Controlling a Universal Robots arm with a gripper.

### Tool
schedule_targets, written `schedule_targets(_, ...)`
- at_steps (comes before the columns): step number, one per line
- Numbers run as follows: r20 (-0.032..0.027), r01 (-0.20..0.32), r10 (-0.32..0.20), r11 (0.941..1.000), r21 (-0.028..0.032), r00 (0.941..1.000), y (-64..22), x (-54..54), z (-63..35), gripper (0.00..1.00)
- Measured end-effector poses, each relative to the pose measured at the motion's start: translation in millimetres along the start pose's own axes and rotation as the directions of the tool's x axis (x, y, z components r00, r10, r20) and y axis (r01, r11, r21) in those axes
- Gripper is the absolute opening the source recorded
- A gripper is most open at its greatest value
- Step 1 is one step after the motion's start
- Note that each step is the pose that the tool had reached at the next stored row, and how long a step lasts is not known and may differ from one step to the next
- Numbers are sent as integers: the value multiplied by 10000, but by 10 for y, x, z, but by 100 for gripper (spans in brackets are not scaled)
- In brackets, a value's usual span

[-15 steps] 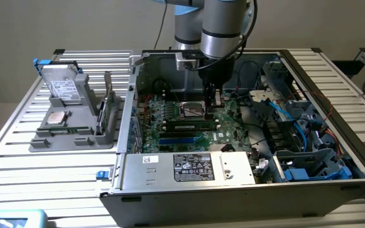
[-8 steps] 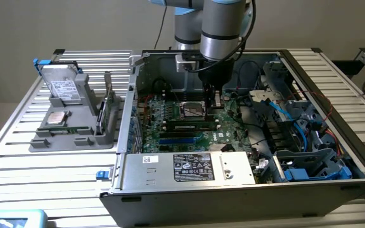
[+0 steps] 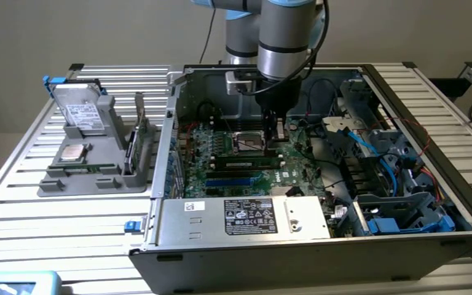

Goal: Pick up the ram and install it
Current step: 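Press down the ram until it locks into place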

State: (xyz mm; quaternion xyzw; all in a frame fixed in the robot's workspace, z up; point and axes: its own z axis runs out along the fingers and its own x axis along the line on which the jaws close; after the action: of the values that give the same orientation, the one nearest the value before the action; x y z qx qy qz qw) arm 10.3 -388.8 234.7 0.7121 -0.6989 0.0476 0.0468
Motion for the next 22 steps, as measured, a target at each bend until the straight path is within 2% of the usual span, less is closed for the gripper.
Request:
schedule_targets(4, 60, -14, 13, 10000, 85, 10000, 6, 9, 7, 11)
schedule_targets(12, 91, -27, 25, 9999, 144, 10000, 35, 35, 18, 11)
schedule_targets(18, 114, -66, 63, 9996, 269, 9999, 61, 28, 40, 11)
schedule_targets(22, 116, -118, 114, 9994, 316, 9999, 67, 18, 49, 11)
